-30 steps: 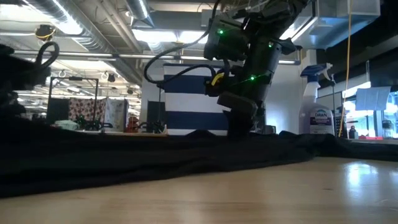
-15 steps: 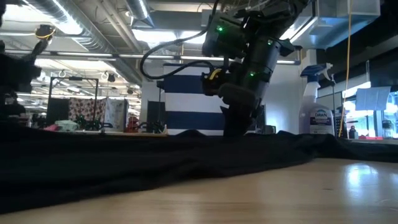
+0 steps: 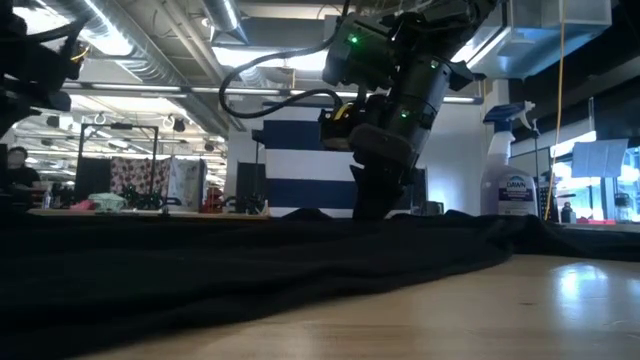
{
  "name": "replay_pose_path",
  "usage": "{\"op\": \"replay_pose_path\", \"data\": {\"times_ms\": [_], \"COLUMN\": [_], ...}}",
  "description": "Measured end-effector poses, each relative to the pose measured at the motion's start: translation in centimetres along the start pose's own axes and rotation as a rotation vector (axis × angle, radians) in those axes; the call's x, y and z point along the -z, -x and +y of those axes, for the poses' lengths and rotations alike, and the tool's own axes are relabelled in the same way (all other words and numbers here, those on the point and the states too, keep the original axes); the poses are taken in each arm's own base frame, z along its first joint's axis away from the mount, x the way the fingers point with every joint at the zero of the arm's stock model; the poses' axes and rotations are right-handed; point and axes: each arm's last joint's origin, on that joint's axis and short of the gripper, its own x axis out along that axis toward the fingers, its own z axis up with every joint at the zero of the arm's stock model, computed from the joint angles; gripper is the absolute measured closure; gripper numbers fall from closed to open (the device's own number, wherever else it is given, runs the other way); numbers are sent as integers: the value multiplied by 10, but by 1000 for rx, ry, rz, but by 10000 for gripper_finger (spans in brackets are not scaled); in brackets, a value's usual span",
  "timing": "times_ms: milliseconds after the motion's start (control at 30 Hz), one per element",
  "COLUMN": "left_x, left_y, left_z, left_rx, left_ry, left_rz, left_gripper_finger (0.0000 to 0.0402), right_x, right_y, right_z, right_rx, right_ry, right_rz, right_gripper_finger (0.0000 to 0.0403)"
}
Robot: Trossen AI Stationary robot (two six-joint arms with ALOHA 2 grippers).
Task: Fold Laundry from Bin
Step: Fold the black shirt
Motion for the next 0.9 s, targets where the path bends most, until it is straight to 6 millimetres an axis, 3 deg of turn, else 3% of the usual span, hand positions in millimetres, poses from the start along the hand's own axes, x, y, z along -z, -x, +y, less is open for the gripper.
{"op": "replay_pose_path", "data": {"times_ms": [167,300,600,900], "left_x": [-8,-8,11,13], "left_y": [0,-1,-28,-30], "left_z": [-2,-1,-5,-10], "left_rx": [-38,-52,-14,-93], "left_ry": [-1,-16,-87,-68], "left_rz": [-127,-132,-17,-116], "left_gripper_finger": [189,189,189,189], "right_x": [-1,-2,-13,-18], "right_y": [0,0,2,4], "right_z": [0,4,15,23], "right_rx": [-1,-12,-66,-101], "right_ry": [0,8,64,110], "right_rz": [-4,-27,-159,-230], "right_gripper_finger": [384,384,384,384]}}
